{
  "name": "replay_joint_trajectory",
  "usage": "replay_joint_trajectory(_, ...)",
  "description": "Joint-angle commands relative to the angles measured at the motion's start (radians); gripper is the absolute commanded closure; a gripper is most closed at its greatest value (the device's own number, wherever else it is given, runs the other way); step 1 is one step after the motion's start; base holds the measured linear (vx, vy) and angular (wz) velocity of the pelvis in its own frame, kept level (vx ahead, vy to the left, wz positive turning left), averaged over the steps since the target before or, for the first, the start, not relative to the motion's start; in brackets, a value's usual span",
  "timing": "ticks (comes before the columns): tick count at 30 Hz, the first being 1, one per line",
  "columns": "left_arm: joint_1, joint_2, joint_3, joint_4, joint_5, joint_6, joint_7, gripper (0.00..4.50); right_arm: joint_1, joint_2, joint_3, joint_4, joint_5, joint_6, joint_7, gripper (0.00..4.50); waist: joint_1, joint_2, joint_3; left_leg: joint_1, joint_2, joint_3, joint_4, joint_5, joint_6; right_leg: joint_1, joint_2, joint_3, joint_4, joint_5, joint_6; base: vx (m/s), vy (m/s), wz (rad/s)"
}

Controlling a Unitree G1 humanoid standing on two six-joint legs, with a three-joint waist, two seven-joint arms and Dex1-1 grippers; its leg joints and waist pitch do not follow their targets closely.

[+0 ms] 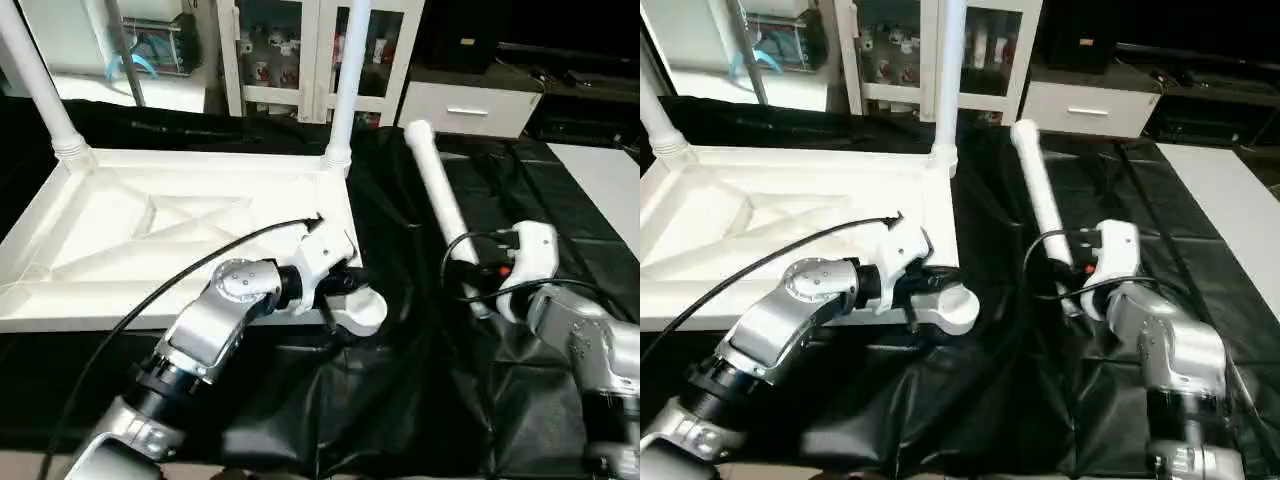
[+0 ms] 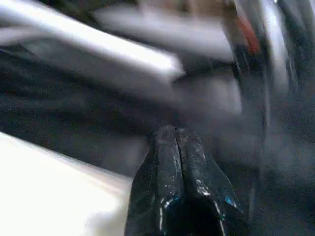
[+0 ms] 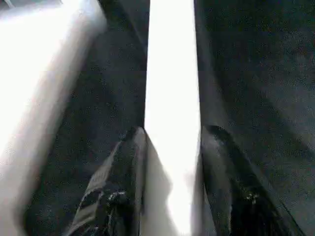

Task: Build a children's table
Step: Insert table leg to table base

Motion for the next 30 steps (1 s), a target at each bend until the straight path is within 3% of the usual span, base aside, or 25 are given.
replay_joint_trajectory(1,-0.043,-0.051,0.108,0.022,-0.117,0.047,0.083,4.5,0.015,0.016,-0.023,-0.081,0.041,-0.108,0.017,3.2,-0.001,-0.003,-0.066,0.023,0.05,-0.031,-0.075,-0.331,-0.024,0.037,-0.058,0.037,-0.098,-0.416,-0.145,0.0,0.0,0.0)
replay_joint_trajectory(3,-0.064,-0.073,0.157,0.026,-0.18,0.074,0.094,4.17,0.032,0.045,-0.037,-0.096,0.056,-0.152,0.024,3.2,-0.001,0.003,-0.063,0.025,0.047,-0.032,-0.076,-0.348,-0.024,0.033,-0.054,0.035,-0.102,-0.428,-0.136,0.0,0.0,0.0)
replay_joint_trajectory(5,-0.076,-0.08,0.174,0.026,-0.203,0.083,0.098,4.09,0.043,0.057,-0.038,-0.104,0.061,-0.173,0.031,3.2,-0.004,0.001,-0.061,0.027,0.044,-0.032,-0.077,-0.367,-0.021,0.029,-0.05,0.034,-0.109,-0.463,-0.103,0.0,0.0,0.0)
replay_joint_trajectory(7,-0.096,-0.091,0.195,0.033,-0.237,0.1,0.098,3.97,0.062,0.073,-0.031,-0.137,0.064,-0.186,0.047,3.2,-0.005,0.003,-0.06,0.023,0.043,-0.033,-0.079,-0.36,-0.018,0.031,-0.049,0.034,-0.11,-0.468,-0.089,0.0,0.0,0.0)
replay_joint_trajectory(10,-0.127,-0.139,0.236,0.029,-0.308,0.154,0.105,3.76,0.08,0.091,0.005,-0.2,0.063,-0.198,0.072,3.2,-0.003,0.003,-0.064,0.019,0.047,-0.034,-0.082,-0.33,-0.016,0.036,-0.052,0.035,-0.104,-0.409,-0.107,0.0,0.0,0.0)
replay_joint_trajectory(19,-0.166,-0.18,0.196,0.103,-0.279,0.207,0.144,2.98,0.093,0.082,0.146,-0.289,0.046,-0.248,0.166,3.2,0.003,0.007,-0.068,0.014,0.049,-0.03,-0.082,-0.232,0.011,0.051,-0.051,0.041,-0.089,-0.24,-0.149,0.0,0.0,0.0)
replay_joint_trajectory(23,-0.175,-0.19,0.226,0.131,-0.272,0.199,0.181,2.81,0.096,0.082,0.164,-0.312,0.043,-0.25,0.185,3.2,0.005,0.005,-0.066,0.017,0.051,-0.03,-0.082,-0.239,0.011,0.051,-0.053,0.041,-0.091,-0.251,-0.161,0.0,0.0,0.0)
replay_joint_trajectory(24,-0.176,-0.192,0.23,0.131,-0.275,0.199,0.181,2.58,0.097,0.081,0.168,-0.314,0.042,-0.25,0.187,3.2,0.005,0.006,-0.066,0.017,0.05,-0.029,-0.082,-0.24,0.012,0.051,-0.053,0.041,-0.092,-0.254,-0.163,0.0,0.0,0.0)
replay_joint_trajectory(27,-0.179,-0.208,0.252,0.117,-0.315,0.208,0.167,2.54,0.105,0.066,0.201,-0.325,0.033,-0.256,0.205,3.2,0.006,0.006,-0.065,0.016,0.051,-0.03,-0.082,-0.248,0.012,0.052,-0.054,0.041,-0.093,-0.26,-0.162,0.0,0.0,0.0)
replay_joint_trajectory(30,-0.173,-0.221,0.254,0.096,-0.353,0.223,0.146,2.12,0.107,0.058,0.218,-0.32,0.024,-0.264,0.208,3.2,0.006,0.004,-0.063,0.017,0.051,-0.03,-0.083,-0.267,0.006,0.049,-0.055,0.042,-0.096,-0.297,-0.153,0.0,0.0,0.0)
